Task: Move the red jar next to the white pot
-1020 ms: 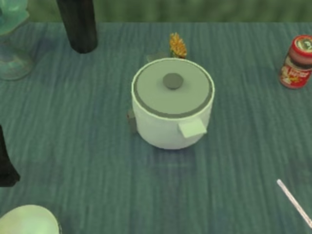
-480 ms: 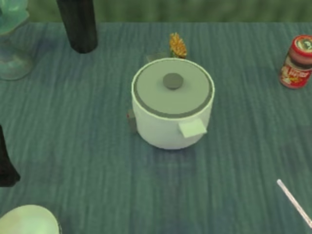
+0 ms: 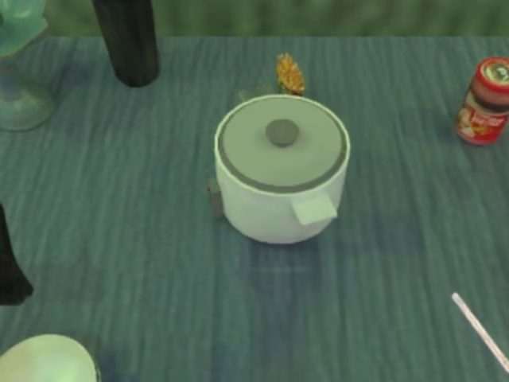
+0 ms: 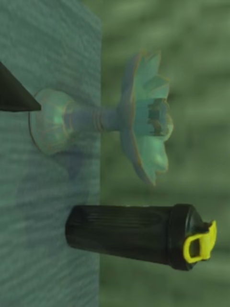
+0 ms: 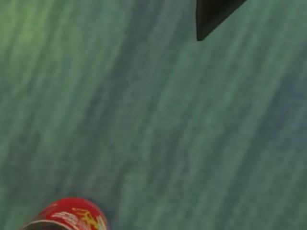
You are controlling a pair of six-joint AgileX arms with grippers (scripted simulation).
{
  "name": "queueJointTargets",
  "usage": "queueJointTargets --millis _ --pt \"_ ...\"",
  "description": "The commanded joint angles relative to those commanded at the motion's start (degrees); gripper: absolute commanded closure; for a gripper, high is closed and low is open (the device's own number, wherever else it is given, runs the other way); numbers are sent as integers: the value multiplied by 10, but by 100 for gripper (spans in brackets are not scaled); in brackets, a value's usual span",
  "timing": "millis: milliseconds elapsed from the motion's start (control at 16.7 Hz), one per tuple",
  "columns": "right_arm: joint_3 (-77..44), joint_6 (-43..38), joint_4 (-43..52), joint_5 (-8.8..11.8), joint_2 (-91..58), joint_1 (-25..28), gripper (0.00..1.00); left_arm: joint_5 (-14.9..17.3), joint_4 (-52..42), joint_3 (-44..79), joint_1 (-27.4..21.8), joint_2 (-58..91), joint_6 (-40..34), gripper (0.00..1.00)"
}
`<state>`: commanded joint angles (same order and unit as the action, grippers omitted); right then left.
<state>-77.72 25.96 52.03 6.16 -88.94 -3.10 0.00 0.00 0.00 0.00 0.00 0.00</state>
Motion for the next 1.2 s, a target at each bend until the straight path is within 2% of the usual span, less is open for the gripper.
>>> queueJointTargets --millis 360,660,900,1200 --pt "-343 101 134 29 -299 -9 0 0 0 0 0 0 0 0" --pt "-560 165 207 50 -488 -12 0 0 0 0 0 0 0 0" --pt "-655 194 238 60 -570 -13 0 0 0 0 0 0 0 0" --pt "-668 197 242 61 -581 -13 0 0 0 0 0 0 0 0"
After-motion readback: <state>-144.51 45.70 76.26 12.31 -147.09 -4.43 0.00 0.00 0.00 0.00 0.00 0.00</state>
